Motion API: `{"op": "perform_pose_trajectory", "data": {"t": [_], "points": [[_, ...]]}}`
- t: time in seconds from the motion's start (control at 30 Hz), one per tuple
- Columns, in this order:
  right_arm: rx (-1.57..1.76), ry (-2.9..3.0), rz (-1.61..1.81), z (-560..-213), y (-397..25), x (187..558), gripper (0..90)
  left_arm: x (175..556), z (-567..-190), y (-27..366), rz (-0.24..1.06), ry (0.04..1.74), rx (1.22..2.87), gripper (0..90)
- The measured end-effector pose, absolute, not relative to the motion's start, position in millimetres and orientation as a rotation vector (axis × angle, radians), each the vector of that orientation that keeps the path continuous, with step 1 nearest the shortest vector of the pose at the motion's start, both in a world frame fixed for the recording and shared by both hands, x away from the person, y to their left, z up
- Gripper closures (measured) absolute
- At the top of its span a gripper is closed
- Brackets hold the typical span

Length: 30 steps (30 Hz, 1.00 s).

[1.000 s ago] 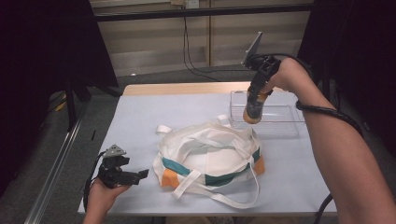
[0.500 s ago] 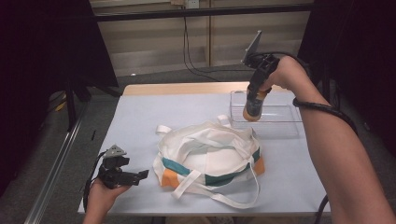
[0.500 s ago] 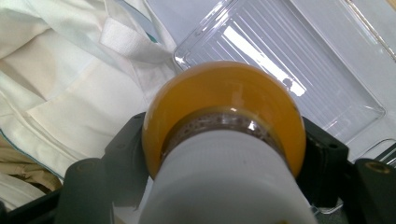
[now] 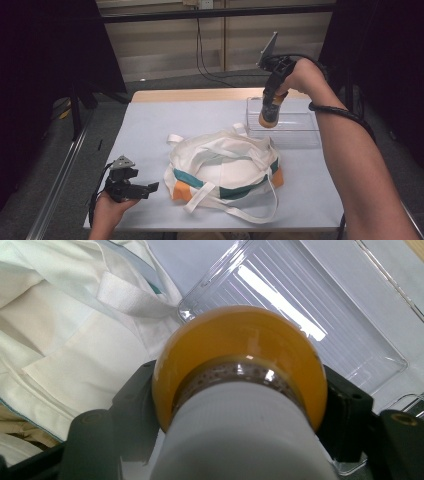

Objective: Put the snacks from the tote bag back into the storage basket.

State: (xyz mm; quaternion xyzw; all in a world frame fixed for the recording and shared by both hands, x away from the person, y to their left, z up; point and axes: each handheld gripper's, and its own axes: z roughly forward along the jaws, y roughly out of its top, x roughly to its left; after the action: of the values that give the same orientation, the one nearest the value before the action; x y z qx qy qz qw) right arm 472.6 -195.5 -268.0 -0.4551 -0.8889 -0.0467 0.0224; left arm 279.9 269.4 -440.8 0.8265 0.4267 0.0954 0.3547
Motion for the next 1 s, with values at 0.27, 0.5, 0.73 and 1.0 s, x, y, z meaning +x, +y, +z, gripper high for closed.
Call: {"op": "perform_pose_trajectory", "data": {"t": [0.27, 0.5, 0.73, 1.0], "points": [[-1.415, -2.759, -0.138, -270.4, -193.0, 476.1, 30.2, 279.1, -441.3, 268.5, 0.248, 1.117, 2.124, 4.8], [-1.392, -2.771, -0.120, -277.1, -187.5, 479.2, 30.2, 279.1, -441.2, 268.6, 0.255, 1.115, 2.130, 4.8], [-1.376, -2.775, -0.109, -281.2, -181.7, 481.8, 30.3, 278.6, -441.4, 268.8, 0.246, 1.119, 2.124, 4.8], [-1.359, -2.785, -0.109, -286.7, -175.3, 484.5, 30.3, 278.4, -441.3, 269.2, 0.247, 1.117, 2.126, 4.8]]}}
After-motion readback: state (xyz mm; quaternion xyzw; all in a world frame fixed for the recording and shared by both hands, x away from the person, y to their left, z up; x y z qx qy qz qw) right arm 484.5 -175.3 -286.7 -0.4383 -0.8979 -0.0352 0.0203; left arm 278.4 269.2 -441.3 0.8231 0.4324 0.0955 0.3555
